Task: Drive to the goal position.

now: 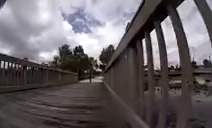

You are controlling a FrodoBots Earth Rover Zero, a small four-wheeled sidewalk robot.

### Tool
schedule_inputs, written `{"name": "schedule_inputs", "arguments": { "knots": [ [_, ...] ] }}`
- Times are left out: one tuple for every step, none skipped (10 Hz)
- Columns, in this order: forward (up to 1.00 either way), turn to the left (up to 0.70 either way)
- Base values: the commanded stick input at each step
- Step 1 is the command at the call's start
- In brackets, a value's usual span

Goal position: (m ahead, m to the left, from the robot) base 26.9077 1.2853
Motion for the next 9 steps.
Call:
{"name": "schedule_inputs", "arguments": {
  "knots": [
    [0.40,0.02],
    [0.40,0.02],
    [0.40,0.02],
    [0.40,0.02],
    [0.40,0.09],
    [0.40,0.21],
    [0.40,0.24],
    [0.40,0.24],
    [0.40,0.24]
  ]
}}
